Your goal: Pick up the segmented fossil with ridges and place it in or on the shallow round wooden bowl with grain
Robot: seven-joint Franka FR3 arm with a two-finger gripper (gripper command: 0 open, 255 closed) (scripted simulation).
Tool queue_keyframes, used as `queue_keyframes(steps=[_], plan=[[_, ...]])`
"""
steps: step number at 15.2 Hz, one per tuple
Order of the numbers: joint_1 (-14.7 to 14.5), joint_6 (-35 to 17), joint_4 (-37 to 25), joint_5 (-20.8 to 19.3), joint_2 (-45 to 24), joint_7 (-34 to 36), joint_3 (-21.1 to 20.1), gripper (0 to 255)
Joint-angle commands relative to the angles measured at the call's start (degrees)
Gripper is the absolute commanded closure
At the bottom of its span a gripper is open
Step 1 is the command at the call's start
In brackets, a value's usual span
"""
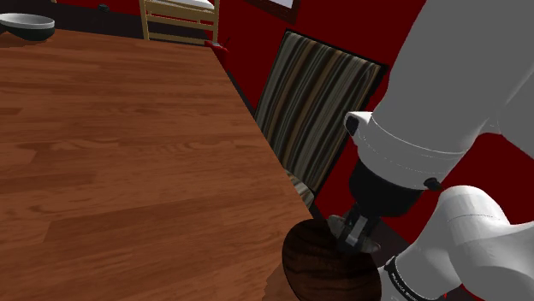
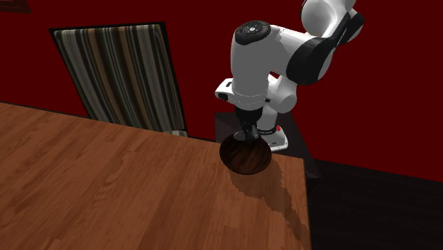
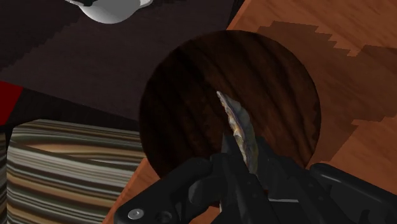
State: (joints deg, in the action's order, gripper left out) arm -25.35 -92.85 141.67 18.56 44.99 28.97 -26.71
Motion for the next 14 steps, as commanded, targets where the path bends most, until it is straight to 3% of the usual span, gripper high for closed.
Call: queue_keyframes(steps=[1, 10, 14], plan=[[-0.35, -1.25, 1.54, 0.61, 0.33, 0.19, -0.56, 255], [-0.91, -8.24, 7.77, 2.50, -0.41, -0.17, -2.85, 255], [-0.93, -8.65, 8.09, 2.61, -0.49, -0.19, -2.99, 255]])
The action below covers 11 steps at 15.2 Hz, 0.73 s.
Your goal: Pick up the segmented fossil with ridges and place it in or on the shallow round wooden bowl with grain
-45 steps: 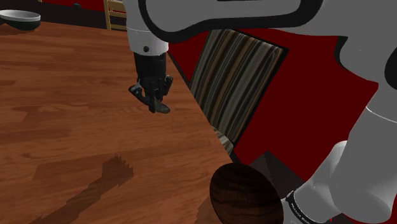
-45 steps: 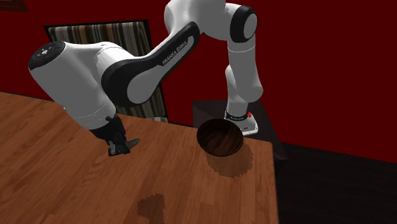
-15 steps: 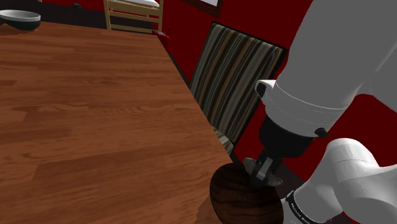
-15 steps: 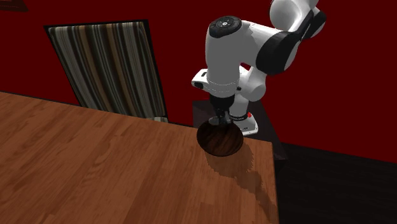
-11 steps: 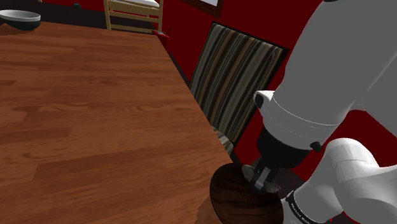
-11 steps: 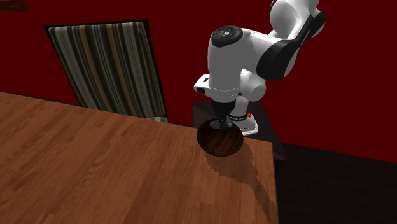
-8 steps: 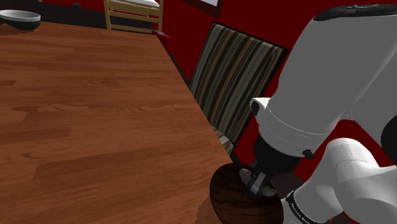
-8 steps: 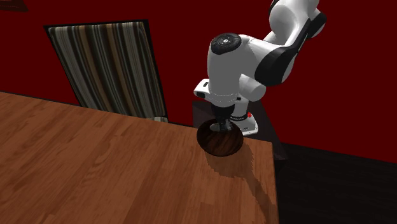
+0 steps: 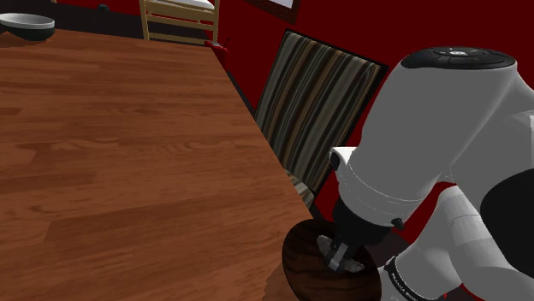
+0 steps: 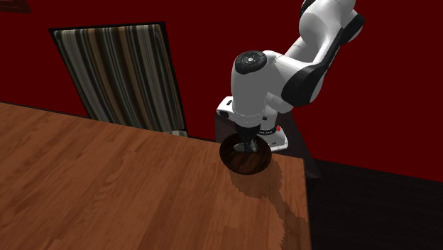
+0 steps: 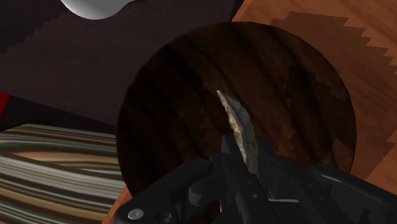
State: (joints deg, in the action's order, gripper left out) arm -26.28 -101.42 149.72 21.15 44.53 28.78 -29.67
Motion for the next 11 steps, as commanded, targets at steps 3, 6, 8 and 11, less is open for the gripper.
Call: queue_keyframes(steps=[3, 6, 8, 11], plan=[[0.00, -0.08, 0.04, 0.02, -0.03, 0.00, -0.03, 255], [0.00, -0.07, 0.03, 0.02, -0.02, 0.00, -0.03, 0], [0.00, -0.07, 0.03, 0.02, -0.02, 0.00, -0.03, 0], [0.26, 1.79, -1.78, -0.58, 0.04, 0.10, 0.58, 0]])
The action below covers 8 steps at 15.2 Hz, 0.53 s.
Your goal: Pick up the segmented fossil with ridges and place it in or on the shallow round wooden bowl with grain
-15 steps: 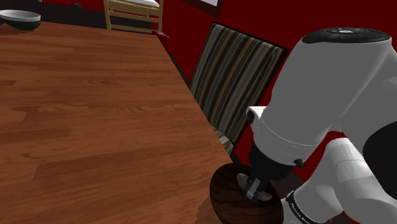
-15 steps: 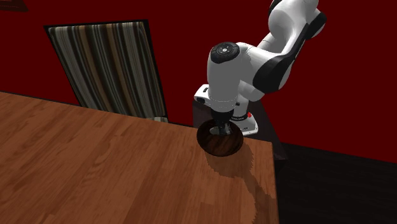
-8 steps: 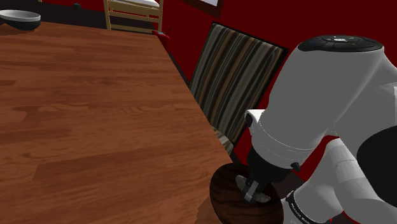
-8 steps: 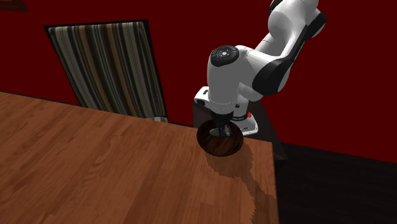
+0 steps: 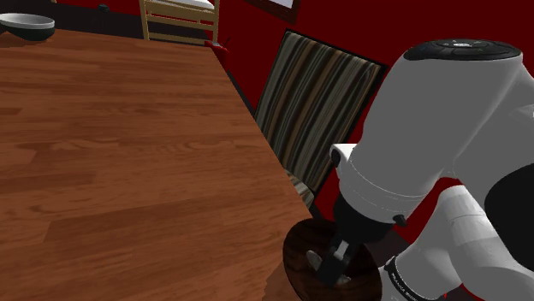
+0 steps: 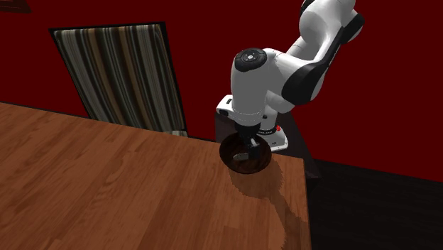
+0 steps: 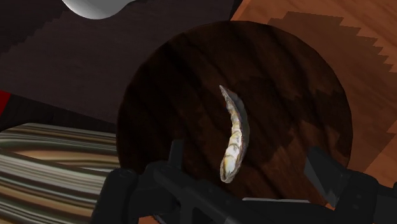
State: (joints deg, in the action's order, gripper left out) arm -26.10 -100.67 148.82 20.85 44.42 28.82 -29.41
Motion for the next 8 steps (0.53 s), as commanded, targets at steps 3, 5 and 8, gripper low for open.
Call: queue_keyframes(steps=[3, 5, 8], plan=[[0.83, 6.04, -6.23, -1.82, -0.19, 0.38, 1.82, 0], [0.82, 6.04, -6.22, -1.82, -0.18, 0.38, 1.82, 0], [0.82, 6.04, -6.23, -1.82, -0.19, 0.38, 1.82, 0]])
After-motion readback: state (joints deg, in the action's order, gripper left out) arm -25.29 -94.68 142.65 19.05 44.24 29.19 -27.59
